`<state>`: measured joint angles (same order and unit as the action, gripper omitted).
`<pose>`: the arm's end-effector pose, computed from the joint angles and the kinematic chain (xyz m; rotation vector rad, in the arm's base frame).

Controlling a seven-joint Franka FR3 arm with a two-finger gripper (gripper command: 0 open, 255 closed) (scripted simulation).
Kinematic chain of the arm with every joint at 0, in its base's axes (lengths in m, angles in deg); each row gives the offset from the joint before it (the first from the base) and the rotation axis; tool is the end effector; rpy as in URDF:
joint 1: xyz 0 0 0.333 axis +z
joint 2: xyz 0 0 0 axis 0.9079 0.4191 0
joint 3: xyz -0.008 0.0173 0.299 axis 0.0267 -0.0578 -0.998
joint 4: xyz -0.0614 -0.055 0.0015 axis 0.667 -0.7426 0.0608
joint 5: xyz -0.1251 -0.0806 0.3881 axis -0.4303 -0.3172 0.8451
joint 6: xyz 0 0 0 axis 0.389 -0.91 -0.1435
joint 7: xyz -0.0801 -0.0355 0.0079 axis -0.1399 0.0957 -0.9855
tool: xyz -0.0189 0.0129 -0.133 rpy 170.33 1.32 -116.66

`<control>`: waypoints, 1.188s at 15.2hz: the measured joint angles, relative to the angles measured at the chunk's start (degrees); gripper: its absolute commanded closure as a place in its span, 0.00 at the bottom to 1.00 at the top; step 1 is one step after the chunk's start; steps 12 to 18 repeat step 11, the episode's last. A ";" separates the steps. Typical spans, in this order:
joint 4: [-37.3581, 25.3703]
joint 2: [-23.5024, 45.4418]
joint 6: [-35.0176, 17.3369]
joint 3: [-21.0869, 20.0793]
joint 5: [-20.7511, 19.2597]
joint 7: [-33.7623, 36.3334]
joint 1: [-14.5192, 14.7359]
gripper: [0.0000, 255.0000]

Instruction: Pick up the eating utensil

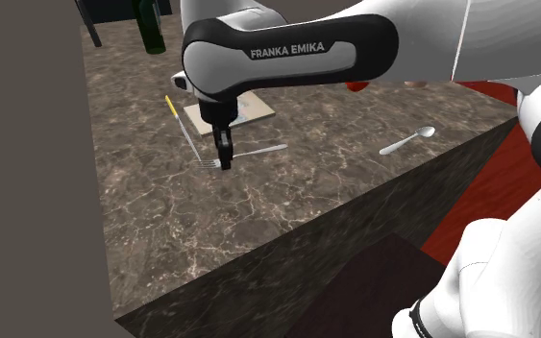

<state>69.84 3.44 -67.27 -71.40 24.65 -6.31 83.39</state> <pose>0.5611 0.1733 0.4894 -2.6560 -1.6065 -0.0432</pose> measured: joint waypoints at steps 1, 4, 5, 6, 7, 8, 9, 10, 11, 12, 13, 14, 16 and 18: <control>-0.77 0.04 0.74 0.01 0.00 -0.01 -0.01 1.00; -3.36 0.28 3.08 0.03 -0.02 0.08 -0.03 1.00; -4.08 0.24 3.86 0.05 -0.03 0.07 -0.05 1.00; -4.99 0.33 4.66 0.05 -0.03 0.09 -0.05 1.00; -5.50 0.17 5.34 0.05 -0.04 0.14 -0.05 1.00; -6.56 0.39 6.17 0.06 -0.04 0.15 -0.06 1.00; -7.70 0.67 7.03 0.07 -0.04 0.16 -0.07 1.00; -8.40 0.69 7.71 0.06 -0.04 0.22 -0.06 1.00; -8.92 0.64 8.27 0.03 -0.05 0.29 -0.03 1.00; -8.92 0.64 8.27 0.03 -0.05 0.29 -0.03 1.00; -8.92 0.64 8.27 0.03 -0.05 0.29 -0.03 1.00; -8.92 0.64 8.27 0.03 -0.05 0.29 -0.03 1.00; -8.92 0.64 8.27 0.03 -0.05 0.29 -0.03 1.00; -8.92 0.64 8.27 0.03 -0.05 0.29 -0.03 1.00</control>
